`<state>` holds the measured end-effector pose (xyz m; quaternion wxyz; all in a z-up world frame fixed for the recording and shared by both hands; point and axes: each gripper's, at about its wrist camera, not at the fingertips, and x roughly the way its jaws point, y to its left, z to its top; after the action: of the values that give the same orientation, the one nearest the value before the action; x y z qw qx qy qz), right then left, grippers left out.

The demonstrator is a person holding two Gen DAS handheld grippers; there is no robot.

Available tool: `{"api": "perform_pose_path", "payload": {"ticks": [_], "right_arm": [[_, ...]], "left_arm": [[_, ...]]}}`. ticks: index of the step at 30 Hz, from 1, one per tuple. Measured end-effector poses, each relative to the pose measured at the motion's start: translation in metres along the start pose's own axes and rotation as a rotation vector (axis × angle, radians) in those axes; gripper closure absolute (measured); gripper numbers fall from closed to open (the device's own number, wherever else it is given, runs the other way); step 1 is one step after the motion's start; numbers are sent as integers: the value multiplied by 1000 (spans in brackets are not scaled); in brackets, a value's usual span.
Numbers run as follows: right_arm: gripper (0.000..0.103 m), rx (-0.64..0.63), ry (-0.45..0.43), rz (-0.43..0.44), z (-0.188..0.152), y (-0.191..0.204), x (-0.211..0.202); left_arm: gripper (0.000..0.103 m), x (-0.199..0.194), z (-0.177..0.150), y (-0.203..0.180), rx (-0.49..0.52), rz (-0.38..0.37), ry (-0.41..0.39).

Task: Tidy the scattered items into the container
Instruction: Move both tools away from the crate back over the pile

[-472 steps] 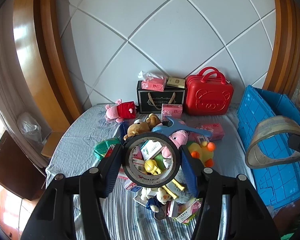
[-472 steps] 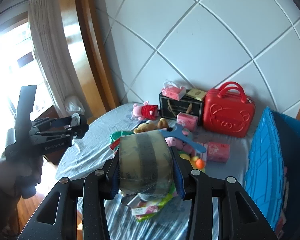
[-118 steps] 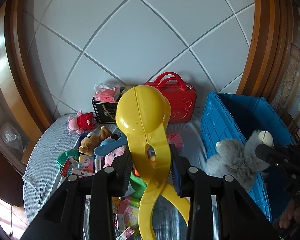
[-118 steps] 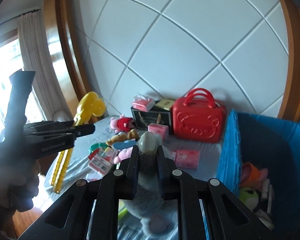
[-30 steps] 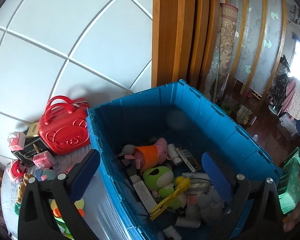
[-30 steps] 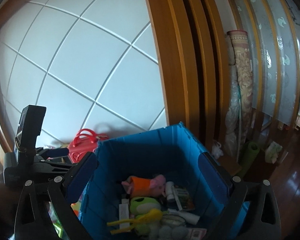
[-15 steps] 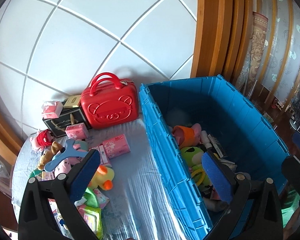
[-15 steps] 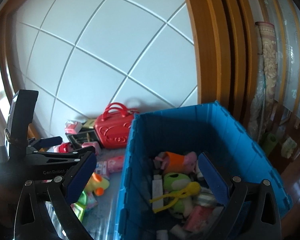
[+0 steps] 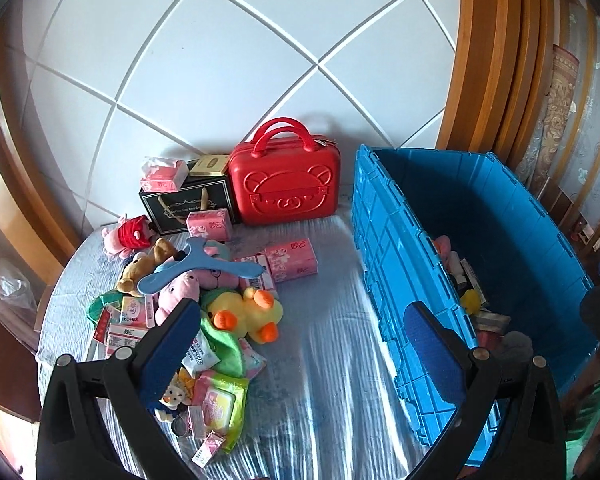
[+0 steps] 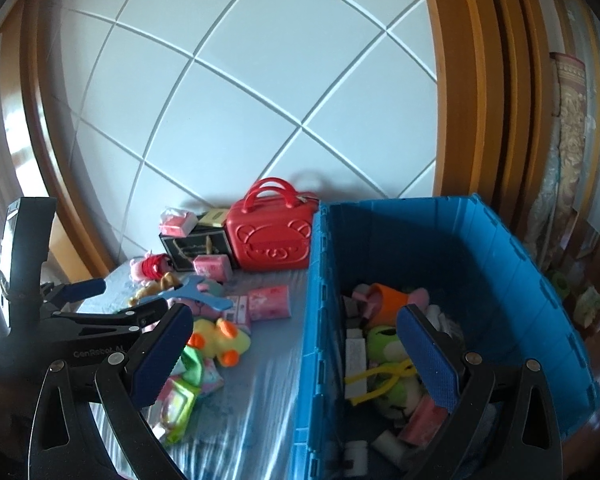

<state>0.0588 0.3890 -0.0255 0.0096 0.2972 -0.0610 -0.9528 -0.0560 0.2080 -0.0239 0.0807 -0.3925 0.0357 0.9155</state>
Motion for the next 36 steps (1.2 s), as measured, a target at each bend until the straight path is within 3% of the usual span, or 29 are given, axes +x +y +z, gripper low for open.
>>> {"api": "perform_pose_path", "payload": {"ticks": [18,24,36], "right_arm": [[0,-39,75,5,-17,79,5],[0,-50,95,-15,-24,101,-3],[0,-47,97,-44,-30,117,-29]], "left_arm": [[0,-16,-33,87,-50,40,27],[0,-23,-42,109,-54,85,26],[0,-42,-51,134,-64,80,22]]}}
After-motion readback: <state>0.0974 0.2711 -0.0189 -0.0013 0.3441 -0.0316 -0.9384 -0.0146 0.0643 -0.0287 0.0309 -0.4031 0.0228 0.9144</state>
